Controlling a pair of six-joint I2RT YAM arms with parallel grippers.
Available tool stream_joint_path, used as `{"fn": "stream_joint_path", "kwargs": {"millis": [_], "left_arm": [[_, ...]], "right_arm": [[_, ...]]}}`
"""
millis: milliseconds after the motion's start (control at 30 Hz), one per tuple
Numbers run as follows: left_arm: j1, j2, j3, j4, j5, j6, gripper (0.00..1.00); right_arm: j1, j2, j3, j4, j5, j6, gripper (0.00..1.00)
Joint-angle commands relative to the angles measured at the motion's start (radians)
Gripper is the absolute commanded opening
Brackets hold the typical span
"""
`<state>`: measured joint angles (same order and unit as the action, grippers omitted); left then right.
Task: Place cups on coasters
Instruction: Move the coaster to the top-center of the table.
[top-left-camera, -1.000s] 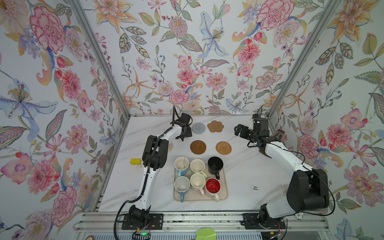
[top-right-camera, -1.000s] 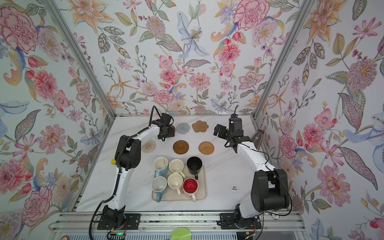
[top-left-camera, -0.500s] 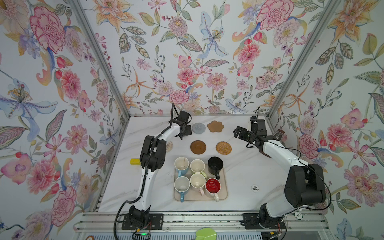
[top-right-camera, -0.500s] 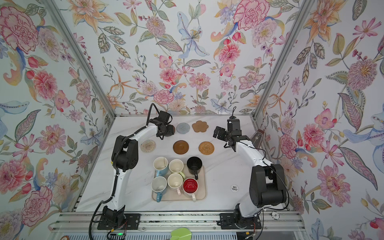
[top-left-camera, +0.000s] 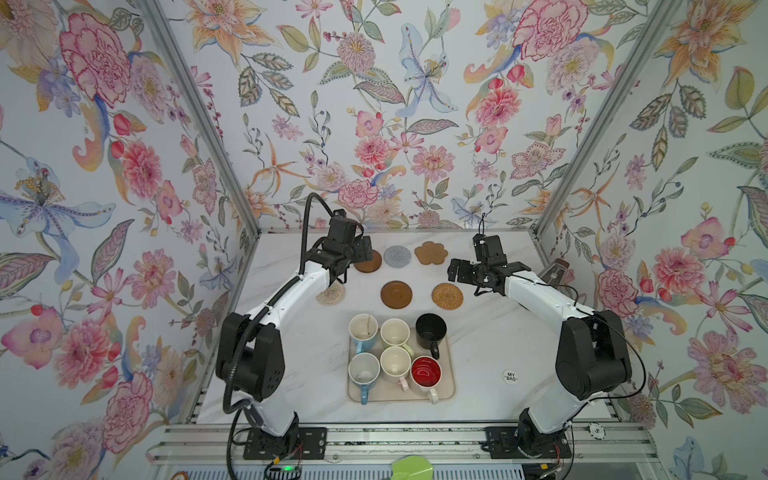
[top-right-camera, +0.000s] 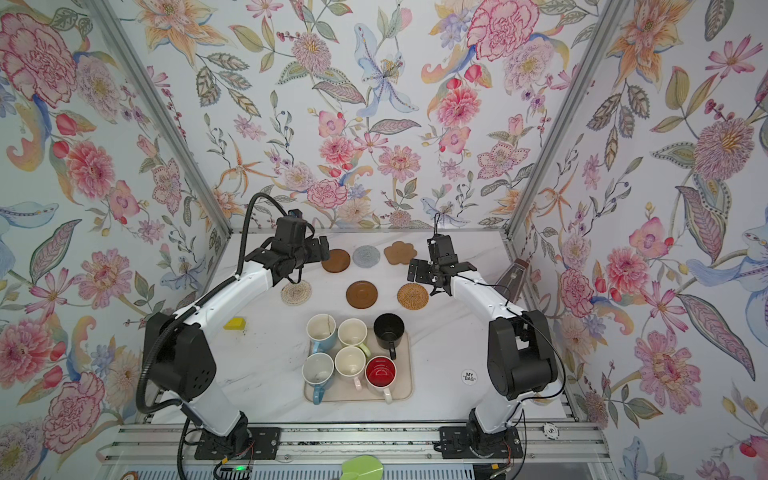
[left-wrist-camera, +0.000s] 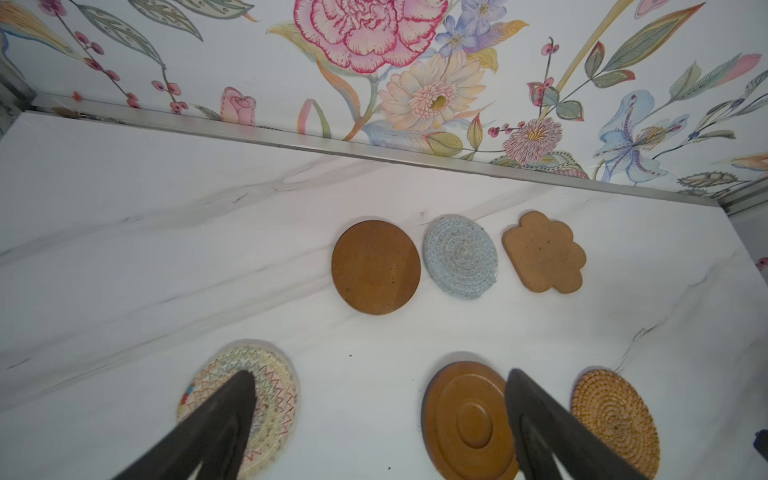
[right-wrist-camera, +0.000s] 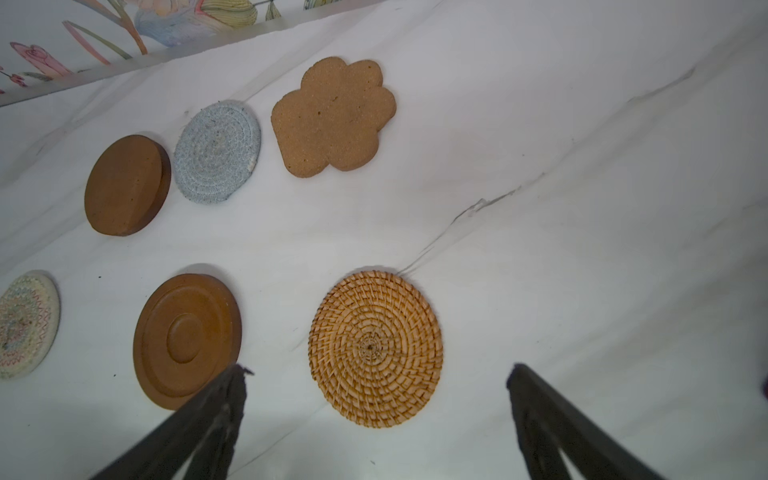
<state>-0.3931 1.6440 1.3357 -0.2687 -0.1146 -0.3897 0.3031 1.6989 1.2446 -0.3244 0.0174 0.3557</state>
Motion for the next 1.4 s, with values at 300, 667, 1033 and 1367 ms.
{"fn": "stream_joint_path", "kwargs": {"millis": [300,667,1033,1367], "left_arm": [[-0.005,-0.190,-0.328,0.192,-0.156,-0.057,0.99],[0.017,-0.212,-0.345,0.178,-0.183,-0.062,0.99],[0.037,-0.217,-0.342,0.170,-0.179,-0.064,0.99],[0.044,-0.221,-0.343,0.155,-0.177,-0.071,0.99]], "right_arm": [[0.070,0.140,-0.007,-0.068,0.065,0.004,0.99],[0.088,0.237,0.016,-0.074,0.116,0.002,0.99],[0.087,0.296,0.049,-0.059,0.150,0.003,0.98],[0.079,0.350,0.115,-0.030,0.161,-0.010,0.93]]}}
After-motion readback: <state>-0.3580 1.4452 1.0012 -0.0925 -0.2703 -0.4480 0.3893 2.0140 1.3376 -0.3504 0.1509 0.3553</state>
